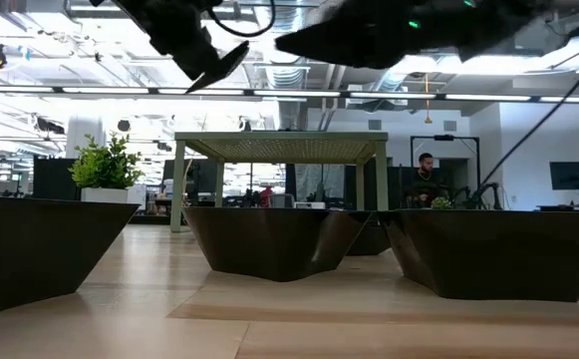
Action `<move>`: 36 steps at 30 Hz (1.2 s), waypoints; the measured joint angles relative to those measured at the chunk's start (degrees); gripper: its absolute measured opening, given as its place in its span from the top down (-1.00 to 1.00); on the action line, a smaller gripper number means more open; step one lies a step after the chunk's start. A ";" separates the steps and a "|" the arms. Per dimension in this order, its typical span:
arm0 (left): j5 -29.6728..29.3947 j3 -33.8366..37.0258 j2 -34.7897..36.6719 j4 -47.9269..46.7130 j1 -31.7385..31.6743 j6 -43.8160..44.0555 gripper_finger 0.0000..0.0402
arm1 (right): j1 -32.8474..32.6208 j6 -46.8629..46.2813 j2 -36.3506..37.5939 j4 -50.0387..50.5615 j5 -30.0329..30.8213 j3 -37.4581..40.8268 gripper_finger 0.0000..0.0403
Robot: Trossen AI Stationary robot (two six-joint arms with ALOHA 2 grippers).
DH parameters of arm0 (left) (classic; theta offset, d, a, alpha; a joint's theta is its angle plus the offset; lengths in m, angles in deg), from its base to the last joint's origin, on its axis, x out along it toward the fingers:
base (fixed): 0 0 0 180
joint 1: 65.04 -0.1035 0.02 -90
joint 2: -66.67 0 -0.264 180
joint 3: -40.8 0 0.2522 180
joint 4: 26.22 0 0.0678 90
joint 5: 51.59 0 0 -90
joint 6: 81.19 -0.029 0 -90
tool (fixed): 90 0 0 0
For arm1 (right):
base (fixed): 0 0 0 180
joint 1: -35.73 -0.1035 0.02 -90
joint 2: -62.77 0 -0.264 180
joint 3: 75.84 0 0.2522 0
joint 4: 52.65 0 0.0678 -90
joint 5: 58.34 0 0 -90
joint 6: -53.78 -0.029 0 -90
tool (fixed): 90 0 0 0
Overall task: Pick & Place Mini shaped plates
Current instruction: Stack the drop shaped plate on top of the other drop shaped plate on the shelf
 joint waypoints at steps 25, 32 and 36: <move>-8.25 22.53 0.06 -3.72 34.48 26.65 0.96 | -4.94 -4.04 -11.53 29.56 1.53 -20.65 0.54; -8.87 22.58 0.06 -2.57 32.77 26.67 0.96 | -5.38 -1.38 -11.53 28.22 1.46 -20.65 0.27; -9.83 22.58 0.06 -1.93 31.24 26.69 0.96 | -5.34 -1.38 -11.53 28.48 1.28 -20.65 0.19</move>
